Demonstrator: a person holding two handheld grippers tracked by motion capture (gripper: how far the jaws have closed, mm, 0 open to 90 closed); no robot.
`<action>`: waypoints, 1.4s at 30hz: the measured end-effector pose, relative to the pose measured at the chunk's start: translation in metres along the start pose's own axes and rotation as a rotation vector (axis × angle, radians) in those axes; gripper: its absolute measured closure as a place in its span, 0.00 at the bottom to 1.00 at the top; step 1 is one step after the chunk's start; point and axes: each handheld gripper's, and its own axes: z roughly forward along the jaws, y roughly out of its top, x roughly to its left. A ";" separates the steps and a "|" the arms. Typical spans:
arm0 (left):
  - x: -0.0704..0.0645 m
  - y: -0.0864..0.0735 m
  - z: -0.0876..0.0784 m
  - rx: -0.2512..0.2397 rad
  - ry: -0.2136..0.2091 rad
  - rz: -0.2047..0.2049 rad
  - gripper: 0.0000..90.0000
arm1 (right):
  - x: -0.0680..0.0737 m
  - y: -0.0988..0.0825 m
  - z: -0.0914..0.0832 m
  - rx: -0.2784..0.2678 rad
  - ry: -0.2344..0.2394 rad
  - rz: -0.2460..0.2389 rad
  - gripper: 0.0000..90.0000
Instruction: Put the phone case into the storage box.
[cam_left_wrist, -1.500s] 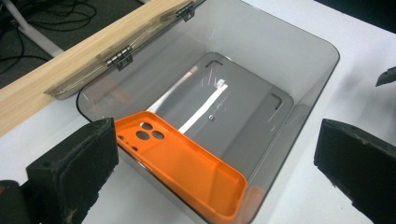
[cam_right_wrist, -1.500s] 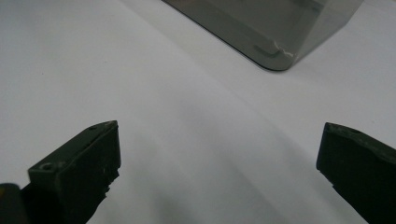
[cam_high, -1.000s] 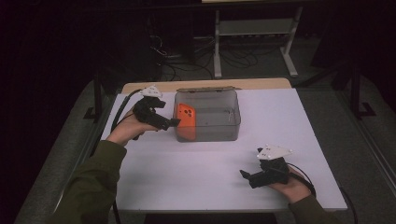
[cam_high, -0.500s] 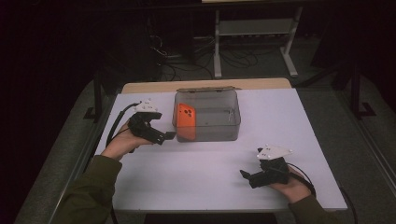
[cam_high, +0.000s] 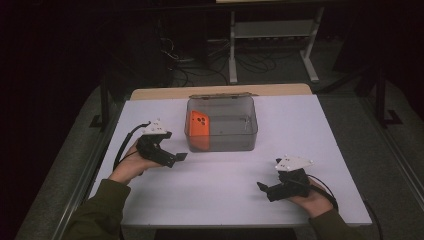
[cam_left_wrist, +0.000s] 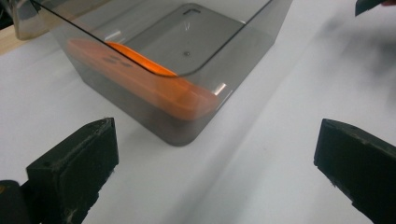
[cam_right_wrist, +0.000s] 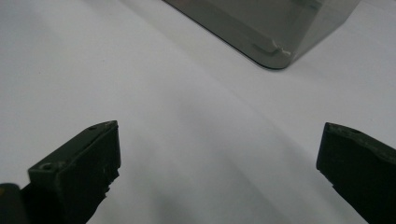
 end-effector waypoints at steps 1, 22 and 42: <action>-0.001 -0.001 0.000 0.000 0.000 -0.002 0.00 | 0.000 0.000 0.000 -0.001 0.001 -0.001 0.00; -0.016 -0.036 0.009 -0.035 0.016 -0.019 0.00 | 0.000 -0.001 0.000 -0.001 0.001 0.000 0.00; -0.036 -0.063 0.004 -0.069 0.005 -0.006 0.00 | 0.000 -0.001 0.001 0.003 -0.002 -0.002 0.00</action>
